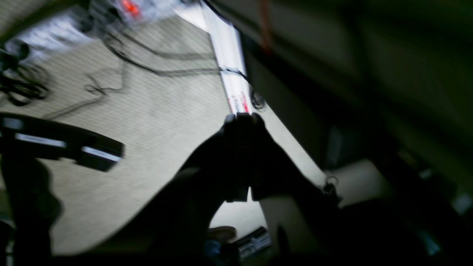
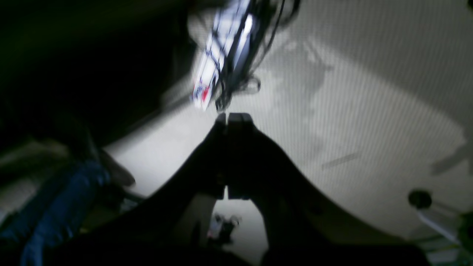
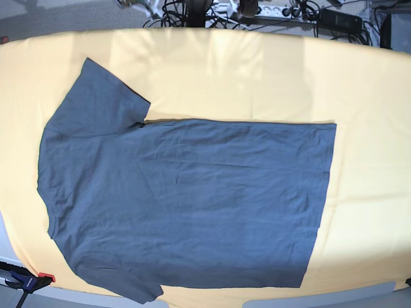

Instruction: Fold the T-shirt properly

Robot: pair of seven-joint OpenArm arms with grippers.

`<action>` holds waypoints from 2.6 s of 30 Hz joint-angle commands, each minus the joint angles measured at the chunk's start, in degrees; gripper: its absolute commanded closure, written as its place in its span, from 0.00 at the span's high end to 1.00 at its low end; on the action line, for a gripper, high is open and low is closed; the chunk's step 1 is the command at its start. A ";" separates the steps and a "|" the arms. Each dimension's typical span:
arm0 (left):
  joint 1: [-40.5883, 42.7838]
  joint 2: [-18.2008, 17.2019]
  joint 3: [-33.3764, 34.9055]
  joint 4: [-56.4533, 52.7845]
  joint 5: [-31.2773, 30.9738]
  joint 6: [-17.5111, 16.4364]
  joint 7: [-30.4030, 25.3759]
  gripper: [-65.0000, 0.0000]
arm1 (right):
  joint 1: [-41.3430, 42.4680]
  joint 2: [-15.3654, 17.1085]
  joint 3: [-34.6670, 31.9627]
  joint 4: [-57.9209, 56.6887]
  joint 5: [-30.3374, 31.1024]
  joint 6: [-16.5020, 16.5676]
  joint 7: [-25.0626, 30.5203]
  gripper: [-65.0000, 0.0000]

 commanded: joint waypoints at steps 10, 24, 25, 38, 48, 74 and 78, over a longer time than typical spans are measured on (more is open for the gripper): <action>20.87 -9.01 8.39 32.17 -0.17 -1.42 5.11 0.00 | -21.07 10.32 0.11 30.27 14.29 6.99 -17.16 0.00; 51.91 -32.17 1.60 85.74 15.08 12.26 10.19 0.00 | -54.88 25.49 8.35 85.94 10.69 -6.03 -21.27 0.00; 53.57 -32.79 -0.15 88.98 16.37 12.59 10.38 0.00 | -56.28 25.49 10.36 89.07 9.64 -6.84 -21.24 0.00; 56.96 -33.48 -20.98 107.67 17.77 14.10 9.57 0.00 | -57.83 25.46 36.87 104.85 9.77 -13.20 -14.84 0.00; 42.36 -34.73 -22.99 107.67 17.79 8.74 7.72 0.00 | -38.95 25.51 42.47 104.85 24.39 3.43 -11.72 0.00; 2.23 -63.89 -16.44 65.31 20.37 -22.56 -32.28 0.51 | -34.60 25.31 27.58 104.85 19.69 4.37 -11.74 0.00; -4.52 -63.78 -7.93 62.18 20.79 -18.82 -31.95 0.51 | -34.49 25.29 27.58 104.85 19.63 4.39 -11.74 0.00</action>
